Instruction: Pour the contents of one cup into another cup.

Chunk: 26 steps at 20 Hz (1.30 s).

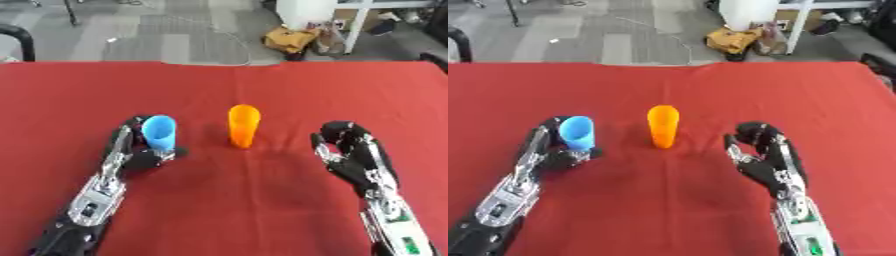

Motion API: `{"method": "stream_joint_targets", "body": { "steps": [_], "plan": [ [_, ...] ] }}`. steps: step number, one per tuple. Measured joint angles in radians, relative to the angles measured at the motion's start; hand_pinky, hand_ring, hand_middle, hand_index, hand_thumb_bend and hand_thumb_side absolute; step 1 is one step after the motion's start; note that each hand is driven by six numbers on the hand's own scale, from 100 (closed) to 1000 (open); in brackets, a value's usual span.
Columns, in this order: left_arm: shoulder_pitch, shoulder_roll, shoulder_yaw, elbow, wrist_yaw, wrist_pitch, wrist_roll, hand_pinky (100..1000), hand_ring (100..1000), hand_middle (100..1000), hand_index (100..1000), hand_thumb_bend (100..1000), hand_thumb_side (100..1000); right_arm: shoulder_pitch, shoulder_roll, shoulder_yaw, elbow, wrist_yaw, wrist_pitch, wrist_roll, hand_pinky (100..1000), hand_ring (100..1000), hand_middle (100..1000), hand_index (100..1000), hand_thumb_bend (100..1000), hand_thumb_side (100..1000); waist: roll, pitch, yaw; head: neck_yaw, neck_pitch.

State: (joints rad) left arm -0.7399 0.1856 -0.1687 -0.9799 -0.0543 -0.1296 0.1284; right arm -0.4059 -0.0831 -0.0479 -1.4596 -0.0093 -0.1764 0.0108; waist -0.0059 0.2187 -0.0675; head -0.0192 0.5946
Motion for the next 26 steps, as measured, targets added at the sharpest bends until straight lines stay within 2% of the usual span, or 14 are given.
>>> {"method": "stream_joint_targets", "body": {
  "steps": [9,17,22,26],
  "plan": [
    [0.001,0.0,-0.006,-0.013,0.001,-0.008,-0.004,392,445,497,646,585,100,0.0,0.0,0.0,0.004,0.0,0.0,0.0,758,631,580,627,305,100,0.0,0.0,0.0,0.0,-0.004],
    [0.026,0.001,-0.006,-0.078,0.005,-0.019,0.023,351,413,473,633,523,100,0.0,0.0,0.0,0.004,0.001,0.0,0.0,759,633,581,627,333,100,-0.002,0.0,0.006,-0.001,-0.004],
    [0.061,0.011,-0.01,-0.171,-0.004,-0.023,0.044,341,404,470,632,507,100,-0.009,0.0,0.0,0.011,0.009,-0.003,0.013,761,637,584,630,395,100,-0.002,0.0,0.013,-0.006,-0.004],
    [0.102,0.028,-0.021,-0.268,-0.022,-0.024,0.049,335,398,465,632,509,100,-0.031,-0.001,0.001,0.024,0.023,-0.009,0.032,762,640,586,634,379,100,-0.002,0.0,0.018,-0.011,-0.006]
  ]
}}
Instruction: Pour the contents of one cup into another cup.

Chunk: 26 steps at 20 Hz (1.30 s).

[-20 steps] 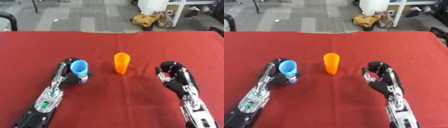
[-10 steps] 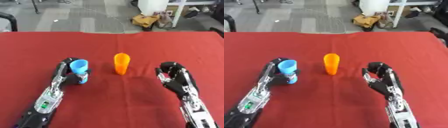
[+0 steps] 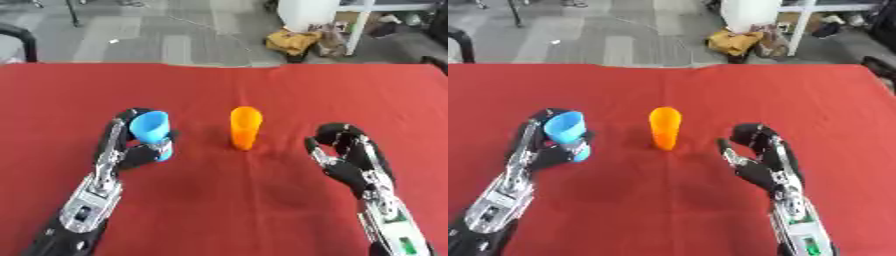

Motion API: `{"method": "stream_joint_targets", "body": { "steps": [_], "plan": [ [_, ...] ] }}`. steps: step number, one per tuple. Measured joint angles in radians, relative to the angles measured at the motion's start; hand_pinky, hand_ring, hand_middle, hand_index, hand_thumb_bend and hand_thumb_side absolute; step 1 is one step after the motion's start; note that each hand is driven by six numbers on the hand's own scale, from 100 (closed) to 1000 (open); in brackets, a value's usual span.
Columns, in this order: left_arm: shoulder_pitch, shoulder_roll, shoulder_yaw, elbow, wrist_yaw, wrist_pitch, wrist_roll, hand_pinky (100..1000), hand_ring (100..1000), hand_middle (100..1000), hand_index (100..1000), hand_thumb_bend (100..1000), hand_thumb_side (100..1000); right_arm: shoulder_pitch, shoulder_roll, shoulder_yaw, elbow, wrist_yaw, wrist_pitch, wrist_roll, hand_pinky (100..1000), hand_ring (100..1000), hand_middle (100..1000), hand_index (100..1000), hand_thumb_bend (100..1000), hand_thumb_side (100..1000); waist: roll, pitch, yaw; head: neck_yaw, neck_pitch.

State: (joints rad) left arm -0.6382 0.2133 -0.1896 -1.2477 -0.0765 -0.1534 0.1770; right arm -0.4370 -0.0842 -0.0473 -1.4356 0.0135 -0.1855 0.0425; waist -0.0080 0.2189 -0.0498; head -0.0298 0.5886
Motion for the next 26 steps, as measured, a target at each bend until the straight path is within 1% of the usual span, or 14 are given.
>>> {"method": "stream_joint_targets", "body": {
  "steps": [6,9,12,13,14,16,17,19,22,26],
  "plan": [
    [0.092,0.047,-0.028,-0.167,-0.01,0.016,-0.028,338,398,464,632,519,100,-0.061,-0.015,0.01,0.041,0.036,-0.011,0.015,764,652,594,641,360,100,0.004,0.0,0.006,-0.009,-0.001],
    [0.145,0.072,-0.037,-0.247,-0.001,0.031,-0.049,342,400,465,633,527,100,-0.094,-0.024,0.018,0.078,0.057,-0.018,0.022,766,665,603,646,368,100,0.007,0.0,0.01,-0.014,-0.002],
    [0.196,0.081,-0.04,-0.315,0.017,0.046,-0.064,348,403,467,635,530,100,-0.127,-0.035,0.029,0.128,0.084,-0.032,0.035,775,708,640,660,384,100,0.012,0.0,0.019,-0.02,-0.002],
    [0.211,0.082,-0.04,-0.336,0.023,0.05,-0.068,351,405,469,636,530,100,-0.138,-0.036,0.031,0.148,0.094,-0.037,0.04,793,753,678,672,396,100,0.014,0.0,0.022,-0.023,-0.002],
    [0.222,0.082,-0.04,-0.354,0.027,0.053,-0.071,352,405,469,637,531,100,-0.149,-0.037,0.032,0.168,0.105,-0.043,0.044,801,769,692,677,402,100,0.016,-0.001,0.025,-0.025,-0.002],
    [0.244,0.082,-0.039,-0.388,0.031,0.059,-0.077,357,407,470,637,537,100,-0.173,-0.038,0.036,0.21,0.127,-0.056,0.05,835,805,724,689,418,100,0.019,-0.003,0.028,-0.029,-0.002],
    [0.253,0.081,-0.039,-0.403,0.033,0.062,-0.08,361,408,470,635,544,100,-0.185,-0.038,0.037,0.23,0.138,-0.063,0.054,881,837,748,703,434,100,0.019,-0.004,0.029,-0.032,-0.002],
    [0.267,0.076,-0.033,-0.422,0.038,0.069,-0.086,365,409,470,634,550,100,-0.21,-0.038,0.038,0.272,0.157,-0.078,0.062,928,868,772,715,455,129,0.019,-0.004,0.031,-0.035,-0.002],
    [0.281,0.063,-0.027,-0.441,0.044,0.075,-0.092,371,412,473,637,555,100,-0.242,-0.037,0.042,0.335,0.189,-0.099,0.076,947,880,784,731,471,151,0.024,-0.01,0.035,-0.039,-0.002],
    [0.295,0.049,-0.025,-0.457,0.048,0.081,-0.1,372,413,474,637,556,100,-0.268,-0.033,0.042,0.402,0.224,-0.122,0.085,949,880,785,736,473,153,0.026,-0.012,0.037,-0.043,-0.002]
  ]
}}
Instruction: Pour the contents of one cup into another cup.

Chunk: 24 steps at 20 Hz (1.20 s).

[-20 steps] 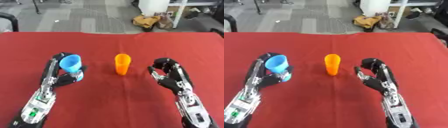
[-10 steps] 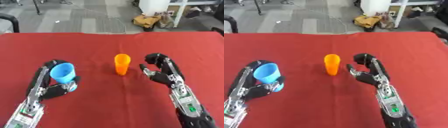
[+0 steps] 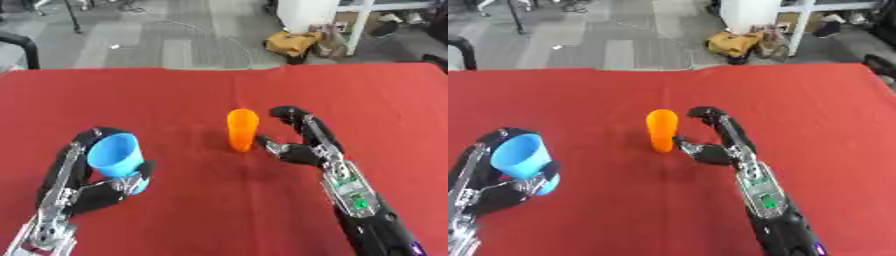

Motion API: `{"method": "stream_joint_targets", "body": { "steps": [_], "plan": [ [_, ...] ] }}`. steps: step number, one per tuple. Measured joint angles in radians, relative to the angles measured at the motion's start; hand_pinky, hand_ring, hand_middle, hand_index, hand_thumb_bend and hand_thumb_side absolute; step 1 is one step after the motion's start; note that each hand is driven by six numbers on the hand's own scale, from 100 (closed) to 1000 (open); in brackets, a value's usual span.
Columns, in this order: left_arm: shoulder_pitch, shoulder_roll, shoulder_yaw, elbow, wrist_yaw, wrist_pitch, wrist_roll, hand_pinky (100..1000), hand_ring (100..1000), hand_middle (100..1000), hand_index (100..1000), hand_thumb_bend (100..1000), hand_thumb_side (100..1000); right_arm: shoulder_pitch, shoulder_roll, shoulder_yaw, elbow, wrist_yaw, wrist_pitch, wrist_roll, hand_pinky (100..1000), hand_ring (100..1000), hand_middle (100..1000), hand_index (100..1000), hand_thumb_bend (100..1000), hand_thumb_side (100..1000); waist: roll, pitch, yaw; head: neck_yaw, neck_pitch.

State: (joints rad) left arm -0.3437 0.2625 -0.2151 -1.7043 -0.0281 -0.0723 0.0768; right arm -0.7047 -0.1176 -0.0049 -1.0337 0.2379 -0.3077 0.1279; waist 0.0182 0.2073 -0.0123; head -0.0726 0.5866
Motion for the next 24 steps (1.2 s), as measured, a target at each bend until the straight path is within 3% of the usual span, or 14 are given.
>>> {"method": "stream_joint_targets", "body": {
  "steps": [9,24],
  "plan": [
    [0.03,-0.027,0.005,-0.021,0.001,0.001,-0.016,384,418,478,638,574,100,-0.045,0.018,-0.002,0.12,0.054,-0.018,0.003,960,861,797,785,540,198,0.013,-0.006,0.011,-0.004,0.001],
    [0.044,-0.04,0.005,-0.03,0.001,0.004,-0.034,388,419,479,637,593,100,-0.106,0.044,-0.012,0.201,0.114,-0.035,-0.007,959,861,797,795,571,224,0.024,-0.01,0.023,-0.014,0.007]
  ]
}}
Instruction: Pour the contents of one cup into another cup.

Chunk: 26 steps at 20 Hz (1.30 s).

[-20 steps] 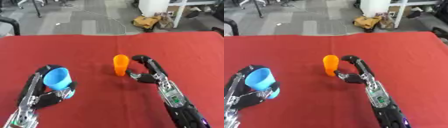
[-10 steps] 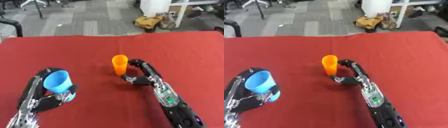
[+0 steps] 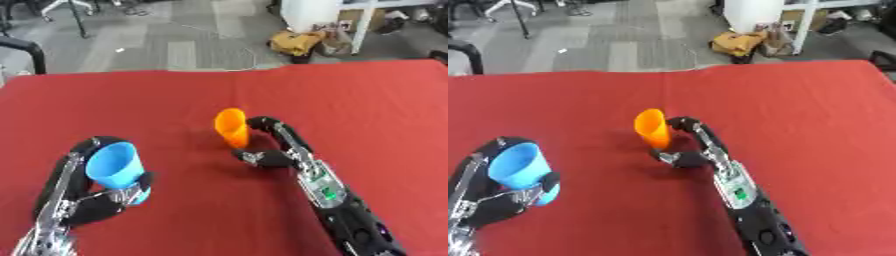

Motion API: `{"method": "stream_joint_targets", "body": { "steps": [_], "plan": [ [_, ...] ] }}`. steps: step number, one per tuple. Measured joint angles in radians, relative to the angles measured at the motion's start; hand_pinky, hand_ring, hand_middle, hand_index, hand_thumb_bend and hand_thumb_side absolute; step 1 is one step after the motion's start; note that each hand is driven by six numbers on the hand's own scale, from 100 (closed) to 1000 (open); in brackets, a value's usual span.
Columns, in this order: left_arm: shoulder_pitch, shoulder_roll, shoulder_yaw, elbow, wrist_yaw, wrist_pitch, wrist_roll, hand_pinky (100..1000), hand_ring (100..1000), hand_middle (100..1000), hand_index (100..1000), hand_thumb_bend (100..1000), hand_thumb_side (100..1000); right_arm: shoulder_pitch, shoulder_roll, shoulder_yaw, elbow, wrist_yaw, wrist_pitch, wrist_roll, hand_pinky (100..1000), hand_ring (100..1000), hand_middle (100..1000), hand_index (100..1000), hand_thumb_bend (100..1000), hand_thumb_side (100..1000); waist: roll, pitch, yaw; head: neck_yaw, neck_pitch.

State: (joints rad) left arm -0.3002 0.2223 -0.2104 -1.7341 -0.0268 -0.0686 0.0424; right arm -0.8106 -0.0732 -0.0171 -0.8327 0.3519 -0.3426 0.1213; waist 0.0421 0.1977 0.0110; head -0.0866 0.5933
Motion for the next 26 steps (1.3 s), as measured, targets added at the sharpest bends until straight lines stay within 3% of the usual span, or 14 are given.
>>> {"method": "stream_joint_targets", "body": {
  "steps": [26],
  "plan": [
    [0.003,-0.004,0.0,0.0,0.0,-0.001,-0.007,388,418,479,636,572,100,-0.076,0.023,-0.028,0.105,0.091,0.009,-0.071,944,847,780,792,554,204,0.008,0.0,0.019,-0.013,0.002]
  ]
}}
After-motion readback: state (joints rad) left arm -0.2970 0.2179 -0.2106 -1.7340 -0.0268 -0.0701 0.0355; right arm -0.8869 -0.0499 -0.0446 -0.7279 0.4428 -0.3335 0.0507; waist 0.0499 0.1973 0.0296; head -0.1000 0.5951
